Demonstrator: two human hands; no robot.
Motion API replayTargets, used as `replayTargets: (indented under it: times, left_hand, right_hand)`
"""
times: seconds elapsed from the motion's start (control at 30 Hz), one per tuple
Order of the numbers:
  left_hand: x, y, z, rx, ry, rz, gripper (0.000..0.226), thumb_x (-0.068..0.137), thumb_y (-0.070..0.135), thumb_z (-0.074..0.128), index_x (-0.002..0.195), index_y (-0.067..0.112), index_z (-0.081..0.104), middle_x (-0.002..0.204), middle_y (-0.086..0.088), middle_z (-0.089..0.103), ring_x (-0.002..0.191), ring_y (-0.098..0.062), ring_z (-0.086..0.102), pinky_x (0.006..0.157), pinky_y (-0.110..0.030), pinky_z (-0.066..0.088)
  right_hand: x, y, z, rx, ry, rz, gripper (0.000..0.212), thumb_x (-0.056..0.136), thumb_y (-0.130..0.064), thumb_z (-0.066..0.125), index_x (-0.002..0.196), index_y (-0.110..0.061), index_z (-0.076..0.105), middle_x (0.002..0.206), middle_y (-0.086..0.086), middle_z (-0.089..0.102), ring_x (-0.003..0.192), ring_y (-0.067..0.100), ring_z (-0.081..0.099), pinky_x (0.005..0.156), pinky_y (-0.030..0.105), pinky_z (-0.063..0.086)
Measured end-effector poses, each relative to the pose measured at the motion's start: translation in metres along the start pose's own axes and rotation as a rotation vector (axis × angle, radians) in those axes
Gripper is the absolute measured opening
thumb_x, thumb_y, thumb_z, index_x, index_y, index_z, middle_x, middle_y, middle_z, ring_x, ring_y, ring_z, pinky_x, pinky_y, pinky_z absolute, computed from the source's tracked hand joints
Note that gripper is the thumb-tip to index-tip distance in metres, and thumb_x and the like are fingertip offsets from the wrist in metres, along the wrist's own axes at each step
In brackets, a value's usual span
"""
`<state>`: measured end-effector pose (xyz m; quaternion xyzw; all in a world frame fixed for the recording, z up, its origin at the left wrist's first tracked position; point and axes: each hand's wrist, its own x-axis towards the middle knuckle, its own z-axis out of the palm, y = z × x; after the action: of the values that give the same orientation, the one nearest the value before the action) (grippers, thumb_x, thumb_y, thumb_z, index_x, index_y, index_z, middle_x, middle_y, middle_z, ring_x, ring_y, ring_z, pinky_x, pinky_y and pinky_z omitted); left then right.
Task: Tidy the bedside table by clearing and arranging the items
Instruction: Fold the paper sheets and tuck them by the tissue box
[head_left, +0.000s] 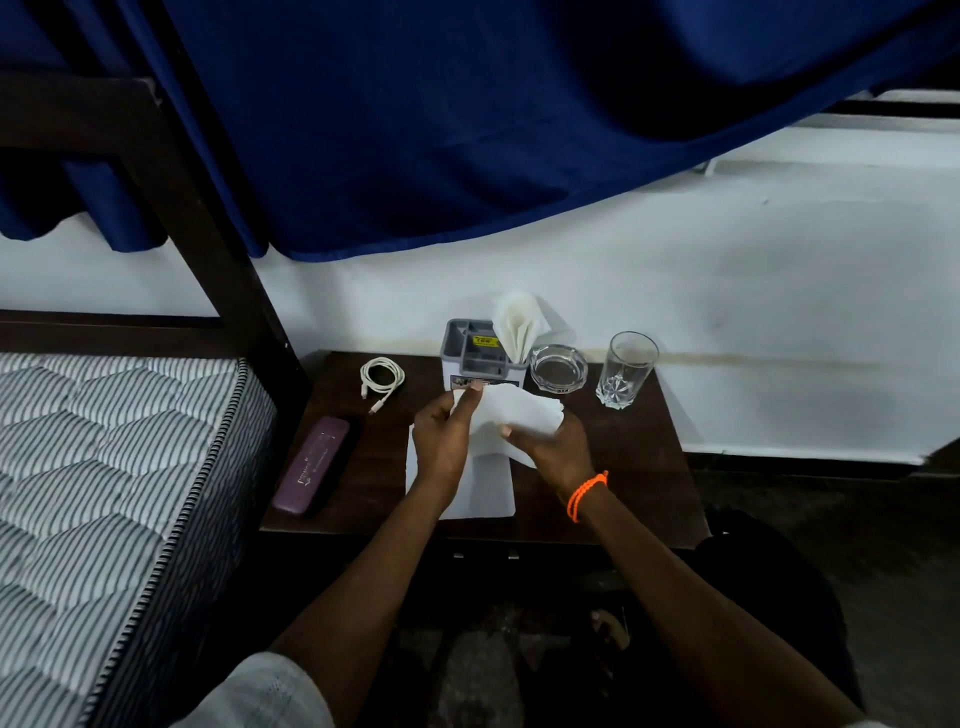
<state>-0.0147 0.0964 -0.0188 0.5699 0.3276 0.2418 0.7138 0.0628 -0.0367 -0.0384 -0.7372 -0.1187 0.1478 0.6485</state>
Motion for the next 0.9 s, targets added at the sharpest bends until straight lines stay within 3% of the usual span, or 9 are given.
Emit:
replayTargets:
  times: [0.1,0.17,0.23,0.33,0.43,0.6,0.67,0.77,0.9]
  left_hand:
    - [0.0,0.002,0.0,-0.084,0.037,-0.034,0.013,0.088,0.03,0.072,0.083,0.023,0.082,0.083,0.004,0.077,0.088,-0.019,0.067,0.08,-0.037,0.053]
    - [-0.002,0.005,0.001,-0.142,0.053,-0.058,0.018,0.096,0.019,0.063,0.087,0.017,0.079,0.081,0.003,0.074,0.082,-0.017,0.066,0.069,-0.025,0.053]
    - [-0.004,0.008,0.0,-0.201,0.04,-0.079,0.025,0.1,0.023,0.057,0.089,0.014,0.077,0.081,0.0,0.075,0.076,-0.016,0.068,0.061,-0.022,0.053]
    - [-0.004,0.011,0.001,-0.189,-0.019,-0.014,0.028,0.1,0.032,0.06,0.094,0.013,0.08,0.095,-0.005,0.079,0.088,-0.017,0.072,0.078,-0.031,0.056]
    - [-0.002,0.009,0.001,-0.13,-0.05,0.076,0.013,0.092,0.015,0.071,0.094,0.022,0.081,0.102,0.004,0.079,0.1,-0.013,0.069,0.094,-0.034,0.051]
    - [-0.001,0.006,0.001,-0.039,-0.087,0.123,0.017,0.092,0.007,0.069,0.098,0.017,0.08,0.106,0.003,0.079,0.107,-0.015,0.069,0.096,-0.037,0.051]
    - [-0.003,0.01,-0.001,-0.107,-0.097,0.091,0.014,0.09,0.019,0.071,0.1,0.015,0.08,0.108,-0.001,0.079,0.112,-0.021,0.069,0.102,-0.042,0.05]
    - [-0.004,0.013,-0.003,-0.156,-0.129,0.044,0.036,0.085,0.047,0.072,0.1,0.015,0.08,0.109,-0.011,0.078,0.113,-0.034,0.069,0.101,-0.047,0.051]
    - [-0.001,0.01,-0.003,-0.13,-0.069,0.026,0.009,0.088,0.023,0.075,0.09,0.017,0.083,0.101,-0.007,0.08,0.101,-0.023,0.072,0.097,-0.044,0.053]
  right_hand:
    - [0.003,0.002,0.0,-0.012,0.005,0.02,0.05,0.068,-0.009,0.09,0.115,-0.01,0.07,0.107,0.001,0.075,0.101,0.015,0.071,0.087,0.035,0.059]
    - [0.003,0.002,-0.001,-0.012,0.002,0.044,0.046,0.072,-0.005,0.086,0.115,-0.008,0.07,0.105,0.002,0.074,0.101,0.019,0.071,0.083,0.032,0.059]
    - [0.004,0.003,-0.002,-0.019,0.015,0.067,0.041,0.075,-0.002,0.082,0.113,-0.008,0.069,0.103,0.002,0.072,0.102,0.022,0.07,0.082,0.031,0.058]
    - [0.005,0.004,-0.002,-0.028,0.061,0.083,0.036,0.078,0.0,0.079,0.11,-0.013,0.069,0.101,0.003,0.071,0.1,0.022,0.069,0.091,0.043,0.057]
    - [0.005,0.005,-0.002,-0.019,0.067,0.081,0.03,0.079,-0.002,0.078,0.105,-0.016,0.07,0.101,0.004,0.073,0.099,0.023,0.07,0.092,0.049,0.056]
    - [0.002,0.005,-0.005,-0.039,0.072,0.077,0.033,0.076,-0.004,0.082,0.101,-0.022,0.071,0.096,-0.002,0.073,0.096,0.019,0.071,0.091,0.046,0.058]
    - [0.001,0.003,-0.007,-0.046,0.048,0.074,0.036,0.073,-0.004,0.085,0.099,-0.023,0.071,0.094,-0.004,0.074,0.092,0.014,0.072,0.089,0.043,0.059]
    - [0.0,0.003,-0.009,-0.047,0.03,0.068,0.039,0.07,-0.003,0.087,0.099,-0.022,0.071,0.096,-0.001,0.075,0.09,0.01,0.072,0.088,0.04,0.059]
    - [-0.002,0.004,-0.01,-0.074,0.032,0.062,0.04,0.067,-0.007,0.09,0.103,-0.015,0.073,0.098,0.0,0.076,0.09,0.011,0.073,0.088,0.042,0.06]
